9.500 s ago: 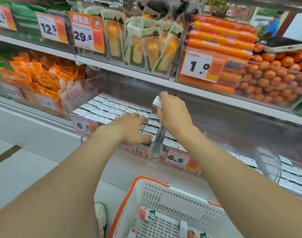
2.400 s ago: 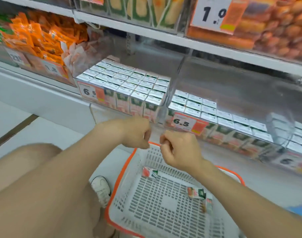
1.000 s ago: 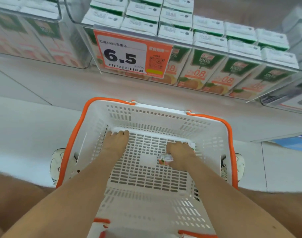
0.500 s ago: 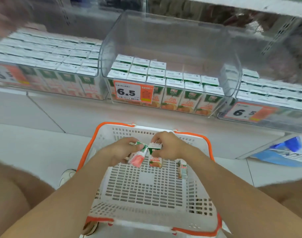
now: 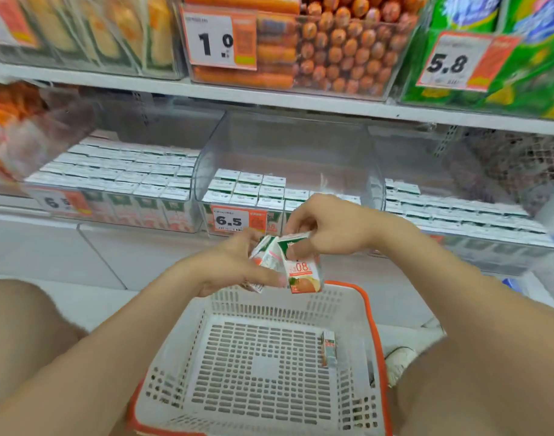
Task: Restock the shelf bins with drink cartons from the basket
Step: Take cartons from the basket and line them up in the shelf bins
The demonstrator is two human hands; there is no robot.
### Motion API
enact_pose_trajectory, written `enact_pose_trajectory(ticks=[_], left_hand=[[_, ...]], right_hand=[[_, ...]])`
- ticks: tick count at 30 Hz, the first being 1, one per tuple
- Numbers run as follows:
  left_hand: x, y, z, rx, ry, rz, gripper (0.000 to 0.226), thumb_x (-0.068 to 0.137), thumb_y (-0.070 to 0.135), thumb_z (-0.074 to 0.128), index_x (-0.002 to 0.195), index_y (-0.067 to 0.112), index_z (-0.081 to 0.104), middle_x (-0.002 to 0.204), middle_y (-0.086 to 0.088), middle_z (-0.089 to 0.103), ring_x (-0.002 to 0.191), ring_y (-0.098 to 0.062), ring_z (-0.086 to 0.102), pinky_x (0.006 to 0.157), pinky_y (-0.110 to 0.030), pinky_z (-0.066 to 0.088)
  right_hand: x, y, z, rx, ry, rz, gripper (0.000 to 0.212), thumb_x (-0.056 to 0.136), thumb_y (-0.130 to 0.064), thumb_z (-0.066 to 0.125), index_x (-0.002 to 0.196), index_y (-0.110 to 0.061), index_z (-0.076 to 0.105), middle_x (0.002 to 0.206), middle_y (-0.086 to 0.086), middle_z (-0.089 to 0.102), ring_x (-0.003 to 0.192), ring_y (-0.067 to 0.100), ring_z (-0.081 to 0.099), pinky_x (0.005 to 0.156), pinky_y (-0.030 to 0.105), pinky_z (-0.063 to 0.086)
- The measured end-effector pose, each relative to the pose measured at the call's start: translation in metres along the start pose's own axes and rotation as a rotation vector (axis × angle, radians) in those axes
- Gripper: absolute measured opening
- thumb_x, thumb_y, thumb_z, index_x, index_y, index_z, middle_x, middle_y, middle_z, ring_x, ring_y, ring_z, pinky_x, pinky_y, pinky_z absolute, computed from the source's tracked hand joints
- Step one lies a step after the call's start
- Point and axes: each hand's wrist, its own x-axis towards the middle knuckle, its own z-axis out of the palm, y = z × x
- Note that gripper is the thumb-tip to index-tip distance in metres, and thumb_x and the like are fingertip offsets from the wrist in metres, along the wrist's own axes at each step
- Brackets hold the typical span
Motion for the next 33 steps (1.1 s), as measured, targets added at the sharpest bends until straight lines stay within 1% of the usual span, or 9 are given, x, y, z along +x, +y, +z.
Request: enact_pose_trajectory(ticks=[4, 6, 10, 15, 20, 24, 27, 29, 33], left_hand=[[-0.008, 0.045, -0.019, 0.176, 0.201, 0.228, 0.055, 0.071, 0.019, 0.096, 0.116, 0.029, 0.065, 0.106, 0.001, 0.075, 0.098, -0.024, 0.075, 0.08, -0.043, 0.064], [-0.009, 0.06, -0.028, 0.19, 0.313, 0.326, 0.059, 0.07, 0.02, 0.098, 0.12, 0.033, 0.068, 0.102, 0.005, 0.075, 0.094, -0.017, 0.075, 0.075, -0.035, 0.063], [0.001, 0.071, -0.038, 0.159, 0.477, 0.481, 0.064, 0.075, 0.023, 0.096, 0.13, 0.028, 0.064, 0.11, 0.009, 0.077, 0.1, -0.008, 0.074, 0.089, -0.03, 0.059], [0.017, 0.075, -0.03, -0.006, 0.458, 0.539, 0.046, 0.092, 0.008, 0.08, 0.133, 0.016, 0.061, 0.116, 0.003, 0.078, 0.101, -0.014, 0.076, 0.088, -0.04, 0.064], [0.036, 0.074, -0.034, 0.098, 0.554, 0.569, 0.041, 0.094, 0.028, 0.076, 0.133, 0.035, 0.064, 0.127, 0.001, 0.069, 0.113, -0.01, 0.069, 0.092, -0.04, 0.062], [0.04, 0.071, -0.038, 0.113, 0.663, 0.538, 0.039, 0.099, 0.015, 0.069, 0.135, 0.027, 0.06, 0.126, 0.008, 0.067, 0.113, -0.002, 0.065, 0.088, -0.021, 0.059], [0.039, 0.069, -0.037, 0.113, 0.668, 0.507, 0.039, 0.1, 0.004, 0.064, 0.134, 0.023, 0.06, 0.124, 0.012, 0.069, 0.112, 0.0, 0.065, 0.084, -0.017, 0.057], [0.04, 0.067, -0.036, 0.114, 0.667, 0.492, 0.04, 0.099, -0.001, 0.064, 0.13, 0.023, 0.062, 0.12, 0.011, 0.07, 0.108, -0.001, 0.067, 0.071, -0.013, 0.057], [0.043, 0.064, -0.033, 0.069, 0.651, 0.469, 0.038, 0.098, -0.006, 0.064, 0.127, 0.019, 0.063, 0.121, 0.003, 0.07, 0.103, -0.005, 0.069, 0.061, -0.008, 0.054]], right_hand=[[-0.007, 0.0, -0.031, 0.154, 0.251, 0.002, 0.036, 0.068, -0.054, 0.081, 0.092, -0.027, 0.077, 0.081, 0.001, 0.076, 0.077, 0.023, 0.07, 0.077, 0.046, 0.058], [-0.005, 0.001, -0.035, 0.26, 0.369, -0.003, 0.03, 0.073, -0.047, 0.084, 0.094, -0.026, 0.078, 0.084, -0.001, 0.078, 0.079, 0.021, 0.073, 0.079, 0.046, 0.06], [0.013, -0.004, -0.03, 0.311, 0.586, 0.041, 0.015, 0.086, -0.041, 0.079, 0.095, -0.029, 0.078, 0.084, -0.01, 0.078, 0.077, 0.007, 0.07, 0.073, 0.031, 0.054], [0.031, -0.012, -0.025, 0.255, 0.646, 0.072, 0.024, 0.095, -0.046, 0.067, 0.113, -0.03, 0.073, 0.092, -0.01, 0.074, 0.08, 0.011, 0.065, 0.072, 0.031, 0.051], [0.037, -0.005, -0.036, 0.189, 0.746, 0.103, 0.023, 0.098, -0.04, 0.065, 0.11, -0.022, 0.073, 0.091, -0.01, 0.07, 0.086, 0.014, 0.062, 0.072, 0.029, 0.042], [0.043, 0.021, -0.05, 0.051, 0.886, 0.135, 0.026, 0.098, -0.031, 0.065, 0.12, -0.016, 0.067, 0.111, 0.004, 0.07, 0.102, 0.025, 0.062, 0.081, 0.033, 0.043], [0.052, 0.044, -0.057, -0.093, 0.756, 0.189, 0.037, 0.096, -0.018, 0.069, 0.132, -0.013, 0.059, 0.124, 0.012, 0.065, 0.117, 0.033, 0.056, 0.09, 0.038, 0.043], [0.063, 0.056, -0.052, -0.148, 0.647, 0.235, 0.042, 0.096, -0.014, 0.07, 0.136, -0.015, 0.058, 0.129, 0.015, 0.062, 0.121, 0.036, 0.054, 0.093, 0.038, 0.044], [0.089, 0.063, -0.032, -0.093, 0.424, 0.258, 0.04, 0.096, -0.02, 0.073, 0.136, -0.017, 0.064, 0.135, 0.014, 0.064, 0.123, 0.035, 0.059, 0.095, 0.041, 0.052]])
